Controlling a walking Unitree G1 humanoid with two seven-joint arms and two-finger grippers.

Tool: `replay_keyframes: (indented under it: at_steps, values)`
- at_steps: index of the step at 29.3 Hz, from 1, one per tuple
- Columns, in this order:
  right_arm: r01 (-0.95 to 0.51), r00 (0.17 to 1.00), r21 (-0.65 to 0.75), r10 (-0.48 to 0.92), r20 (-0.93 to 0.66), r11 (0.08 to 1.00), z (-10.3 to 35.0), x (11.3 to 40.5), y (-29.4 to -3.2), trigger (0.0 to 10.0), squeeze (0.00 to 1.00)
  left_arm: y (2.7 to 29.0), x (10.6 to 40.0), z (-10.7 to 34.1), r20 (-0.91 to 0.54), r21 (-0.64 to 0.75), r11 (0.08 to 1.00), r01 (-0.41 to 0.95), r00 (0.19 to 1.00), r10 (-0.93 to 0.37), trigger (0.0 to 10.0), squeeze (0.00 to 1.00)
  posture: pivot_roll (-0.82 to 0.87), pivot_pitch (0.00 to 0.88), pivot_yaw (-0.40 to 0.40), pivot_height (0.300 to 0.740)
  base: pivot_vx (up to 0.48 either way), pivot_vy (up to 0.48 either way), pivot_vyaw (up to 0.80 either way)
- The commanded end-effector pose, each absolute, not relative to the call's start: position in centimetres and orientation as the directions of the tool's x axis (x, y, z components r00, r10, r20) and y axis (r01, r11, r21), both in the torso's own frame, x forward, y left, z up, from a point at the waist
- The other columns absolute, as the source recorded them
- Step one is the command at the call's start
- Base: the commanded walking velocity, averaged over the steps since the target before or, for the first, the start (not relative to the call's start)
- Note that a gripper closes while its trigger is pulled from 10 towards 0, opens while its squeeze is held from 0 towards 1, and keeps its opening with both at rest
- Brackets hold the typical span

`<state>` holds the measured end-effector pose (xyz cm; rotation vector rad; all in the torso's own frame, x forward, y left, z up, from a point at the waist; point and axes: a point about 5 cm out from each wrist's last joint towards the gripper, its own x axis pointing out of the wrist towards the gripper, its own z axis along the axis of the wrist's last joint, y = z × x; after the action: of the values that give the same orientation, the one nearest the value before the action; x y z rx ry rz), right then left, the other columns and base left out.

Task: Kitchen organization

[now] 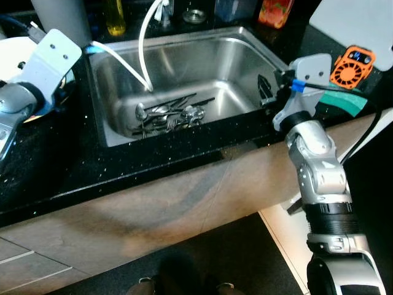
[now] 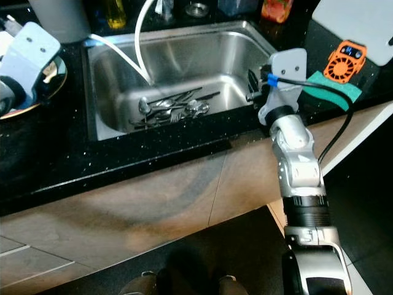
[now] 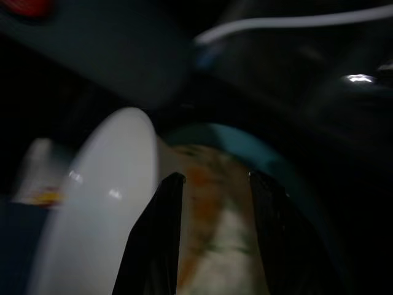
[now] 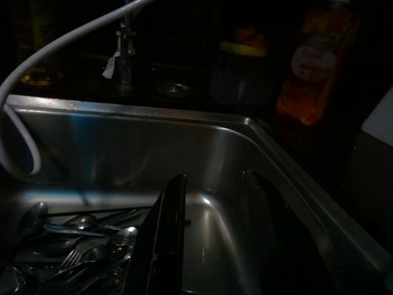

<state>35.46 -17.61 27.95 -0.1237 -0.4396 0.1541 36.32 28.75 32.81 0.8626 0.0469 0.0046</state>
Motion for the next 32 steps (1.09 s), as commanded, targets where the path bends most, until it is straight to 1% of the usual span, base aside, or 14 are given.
replay_keyframes:
  at_steps: [1, 4, 9, 11, 13, 16, 17, 20, 24, 29, 32]
  values:
    - [-0.117, 0.898, -0.140, 0.164, 0.408, 0.983, 27.7, 35.2, -17.9, 10.0, 0.00, 28.7, 36.9, 32.7, -0.036, 0.794, 0.608, 0.013, 0.999, 0.027, 10.0, 0.00, 0.14, 0.184, -0.007, 0.740, 0.000, 0.000, 0.00]
    - [-0.114, 0.898, -0.139, 0.162, 0.408, 0.984, 27.7, 35.2, -18.0, 10.0, 0.00, 29.1, 37.1, 33.0, -0.017, 0.810, 0.586, -0.019, 0.998, 0.057, 10.0, 0.00, 0.14, 0.184, -0.007, 0.740, 0.000, 0.000, 0.00]
    - [-0.112, 0.899, -0.139, 0.160, 0.408, 0.984, 27.7, 35.2, -18.0, 10.0, 0.00, 29.3, 37.4, 33.6, -0.006, 0.832, 0.554, -0.023, 0.999, 0.050, 10.0, 0.00, 0.15, 0.184, -0.008, 0.740, 0.000, 0.000, 0.00]
    - [-0.113, 0.899, -0.138, 0.160, 0.409, 0.984, 27.7, 35.2, -18.0, 10.0, 0.00, 29.0, 37.5, 33.8, -0.013, 0.822, 0.569, 0.005, 1.000, 0.011, 10.0, 0.00, 0.15, 0.184, -0.008, 0.740, 0.000, 0.000, 0.00]
    - [-0.113, 0.898, -0.136, 0.160, 0.410, 0.984, 27.8, 35.2, -17.9, 10.0, 0.00, 28.3, 37.6, 34.5, -0.003, 0.806, 0.591, 0.038, 0.998, -0.060, 10.0, 0.00, 0.15, 0.183, -0.010, 0.740, 0.000, 0.000, 0.00]
    - [-0.113, 0.898, -0.135, 0.160, 0.411, 0.984, 27.8, 35.3, -17.9, 10.0, 0.00, 28.1, 37.6, 35.3, 0.026, 0.812, 0.583, 0.029, 0.996, -0.086, 10.0, 0.00, 0.15, 0.183, -0.010, 0.740, 0.000, 0.000, 0.00]
    - [-0.114, 0.898, -0.136, 0.161, 0.410, 0.984, 27.8, 35.3, -17.8, 10.0, 0.00, 28.6, 37.5, 35.9, 0.041, 0.796, 0.605, 0.004, 0.997, -0.061, 10.0, 0.00, 0.15, 0.181, -0.011, 0.740, 0.000, 0.000, 0.00]
    - [-0.116, 0.898, -0.136, 0.162, 0.409, 0.984, 27.8, 35.3, -17.8, 10.0, 0.00, 29.8, 37.6, 35.5, 0.013, 0.768, 0.641, 0.001, 1.000, -0.018, 10.0, 0.00, 0.15, 0.178, -0.010, 0.740, 0.000, 0.000, 0.00]
    - [-0.113, 0.897, -0.135, 0.160, 0.412, 0.984, 27.9, 35.3, -17.9, 10.0, 0.00, 31.5, 37.5, 34.2, -0.030, 0.763, 0.646, -0.020, 0.997, 0.065, 10.0, 0.00, 0.15, 0.176, -0.009, 0.740, 0.000, 0.000, 0.00]
    - [-0.109, 0.898, -0.136, 0.156, 0.412, 0.985, 27.9, 35.3, -18.0, 10.0, 0.00, 32.5, 37.4, 32.4, -0.108, 0.705, 0.709, 0.019, 0.991, 0.082, 10.0, 0.00, 0.15, 0.175, -0.008, 0.740, 0.000, 0.000, 0.00]
    - [-0.107, 0.897, -0.137, 0.155, 0.413, 0.985, 27.9, 35.3, -18.1, 10.0, 0.00, 33.0, 37.3, 31.8, -0.116, 0.710, 0.704, -0.001, 0.986, 0.118, 10.0, 0.00, 0.15, 0.175, -0.008, 0.740, 0.000, 0.000, 0.00]
